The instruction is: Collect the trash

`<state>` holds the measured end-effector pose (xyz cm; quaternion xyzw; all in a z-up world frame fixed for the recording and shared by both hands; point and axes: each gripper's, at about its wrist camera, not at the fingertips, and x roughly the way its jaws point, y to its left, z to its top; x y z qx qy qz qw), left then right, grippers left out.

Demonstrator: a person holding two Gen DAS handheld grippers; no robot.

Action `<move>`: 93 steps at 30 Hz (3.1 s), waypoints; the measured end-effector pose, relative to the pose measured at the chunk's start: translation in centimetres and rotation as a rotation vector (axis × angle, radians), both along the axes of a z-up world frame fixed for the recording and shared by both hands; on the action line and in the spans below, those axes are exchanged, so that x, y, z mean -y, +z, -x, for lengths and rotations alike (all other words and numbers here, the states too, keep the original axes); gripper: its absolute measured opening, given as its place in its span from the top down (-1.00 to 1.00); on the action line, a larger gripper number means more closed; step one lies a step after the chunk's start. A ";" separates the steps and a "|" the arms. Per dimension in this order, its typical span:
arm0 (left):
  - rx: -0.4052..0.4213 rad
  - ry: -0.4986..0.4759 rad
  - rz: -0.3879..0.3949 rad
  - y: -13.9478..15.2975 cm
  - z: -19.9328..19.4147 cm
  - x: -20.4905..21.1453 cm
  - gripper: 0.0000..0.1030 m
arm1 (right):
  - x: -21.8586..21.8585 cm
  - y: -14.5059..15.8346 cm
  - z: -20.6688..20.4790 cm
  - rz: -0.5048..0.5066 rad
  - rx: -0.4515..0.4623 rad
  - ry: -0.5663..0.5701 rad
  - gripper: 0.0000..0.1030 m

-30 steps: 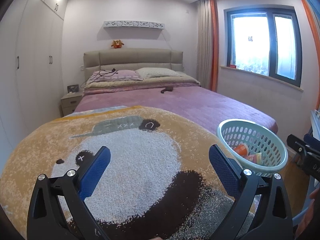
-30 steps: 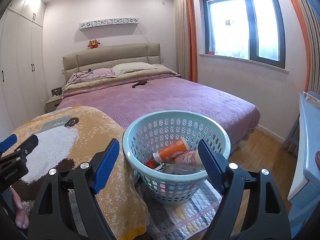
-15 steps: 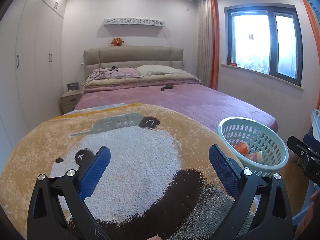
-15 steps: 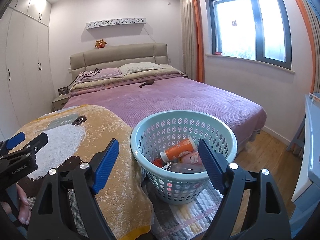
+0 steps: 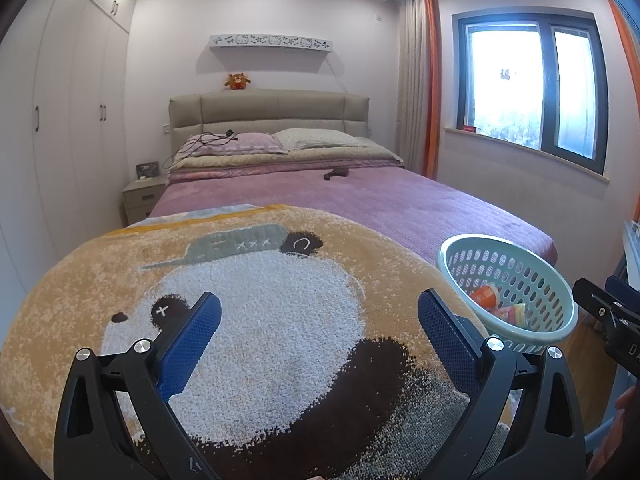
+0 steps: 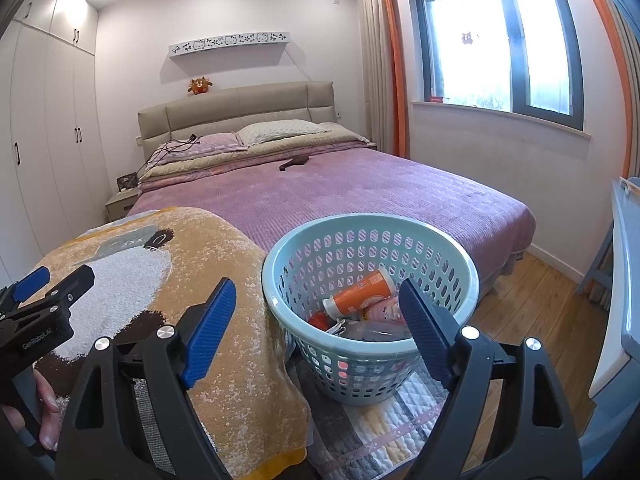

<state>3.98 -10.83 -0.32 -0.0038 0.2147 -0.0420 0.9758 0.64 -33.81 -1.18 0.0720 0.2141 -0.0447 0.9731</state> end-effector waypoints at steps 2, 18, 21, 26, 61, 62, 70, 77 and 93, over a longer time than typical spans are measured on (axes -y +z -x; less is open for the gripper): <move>0.002 -0.001 -0.002 0.0 0.0 0.0 -0.86 | 0.0 0.1 0.0 0.001 0.001 -0.001 -0.54; 0.001 0.004 -0.013 0.0 -0.2 0.4 -0.86 | -1.2 0.4 0.1 -0.017 -0.006 0.010 -0.61; 0.011 0.003 -0.018 0.0 0.1 0.6 -0.86 | -1.4 0.5 0.1 -0.016 -0.007 0.012 -0.61; 0.027 0.000 -0.024 0.1 0.6 0.7 -0.86 | -1.8 0.7 0.2 -0.008 -0.005 0.009 -0.61; 0.019 -0.004 -0.021 0.2 0.7 0.7 -0.86 | -1.1 0.4 -0.4 -0.051 -0.013 0.003 -0.68; 0.020 -0.004 -0.022 0.2 0.7 0.7 -0.86 | -1.2 0.3 -0.4 -0.051 -0.014 0.003 -0.68; 0.026 -0.006 -0.027 0.1 0.7 0.8 -0.86 | -1.5 0.1 -0.4 -0.051 -0.020 0.002 -0.68; 0.023 -0.003 -0.019 0.2 0.6 0.6 -0.86 | -1.5 0.1 -0.4 -0.050 -0.019 0.001 -0.68; 0.007 -0.004 0.009 0.2 0.2 0.0 -0.86 | -0.7 0.3 -1.4 -0.077 -0.153 -0.107 -0.68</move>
